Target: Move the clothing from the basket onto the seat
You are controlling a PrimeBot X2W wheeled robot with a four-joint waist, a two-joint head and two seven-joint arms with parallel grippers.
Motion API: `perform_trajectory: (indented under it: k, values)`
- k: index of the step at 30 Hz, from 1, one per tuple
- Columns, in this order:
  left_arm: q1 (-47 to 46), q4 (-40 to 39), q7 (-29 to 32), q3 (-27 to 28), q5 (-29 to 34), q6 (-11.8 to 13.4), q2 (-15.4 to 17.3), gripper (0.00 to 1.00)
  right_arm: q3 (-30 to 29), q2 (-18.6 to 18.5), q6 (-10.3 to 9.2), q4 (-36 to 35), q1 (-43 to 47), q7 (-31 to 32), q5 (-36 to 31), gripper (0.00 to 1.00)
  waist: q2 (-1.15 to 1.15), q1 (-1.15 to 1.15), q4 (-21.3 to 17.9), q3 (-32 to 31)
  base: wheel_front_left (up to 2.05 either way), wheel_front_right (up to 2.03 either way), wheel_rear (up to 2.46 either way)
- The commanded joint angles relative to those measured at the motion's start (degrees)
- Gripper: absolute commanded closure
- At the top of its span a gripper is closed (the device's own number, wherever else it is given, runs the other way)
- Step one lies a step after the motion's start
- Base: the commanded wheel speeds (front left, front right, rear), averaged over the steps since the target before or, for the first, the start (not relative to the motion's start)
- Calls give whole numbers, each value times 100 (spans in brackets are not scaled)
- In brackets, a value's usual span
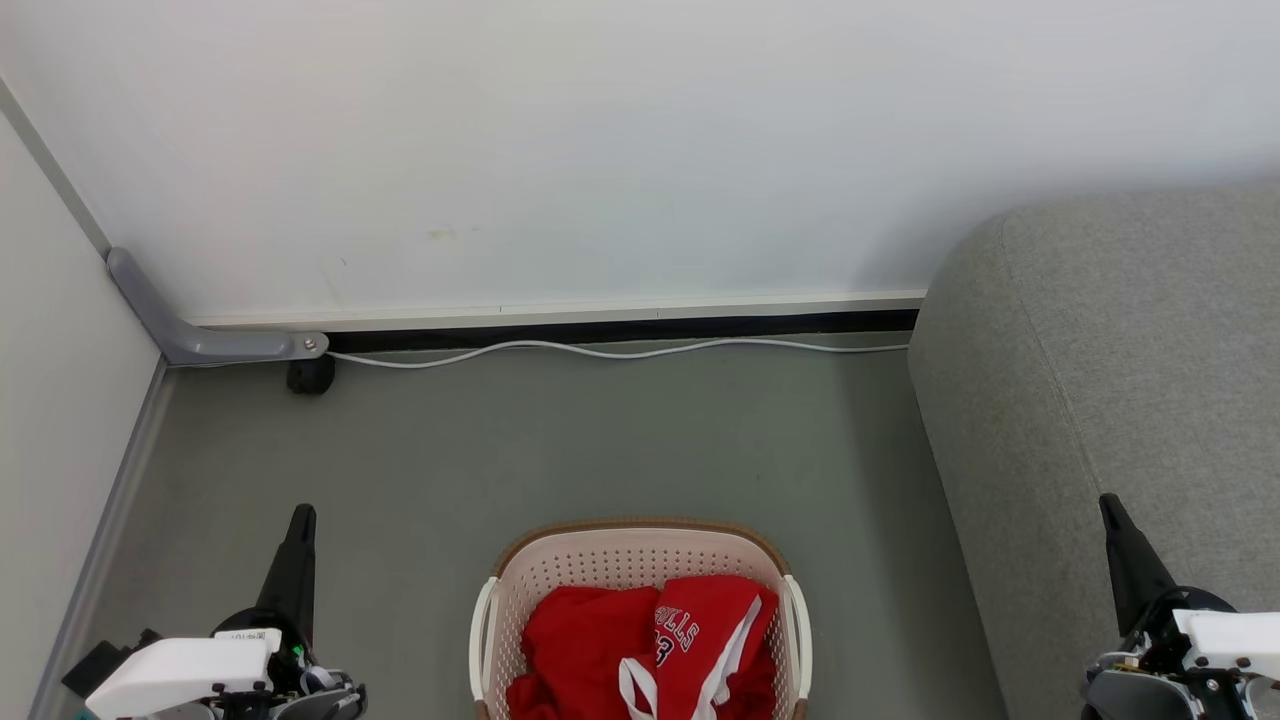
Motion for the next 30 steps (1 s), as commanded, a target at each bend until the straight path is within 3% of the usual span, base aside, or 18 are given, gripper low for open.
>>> perform_trajectory:
  k: [1, 26, 27, 30]
  values:
    - [-331, -167, 35, 188, -23, -48, 98, 100, 98, -60, 9, -178, -208, 40, 68, 100, 0, 0, 0, 0, 0, 0, 0]
    - [-331, -167, 35, 188, -23, -48, 98, 100, 98, -60, 9, -178, -208, 40, 68, 100, 0, 0, 0, 0, 0, 0, 0]
    - [1, 5, 0, -1, 0, 0, -1, 0, 1, 1, 0, 5, 1, 0, 0, 0, 0, 0, 0, 0, 0, 0, 0]
    - [125, 200, -9, -11, 1, 2, -79, 0, 36, 61, 0, 189, 119, -3, -4, 0, 0, 0, 0, 1, 0, 0, 0]
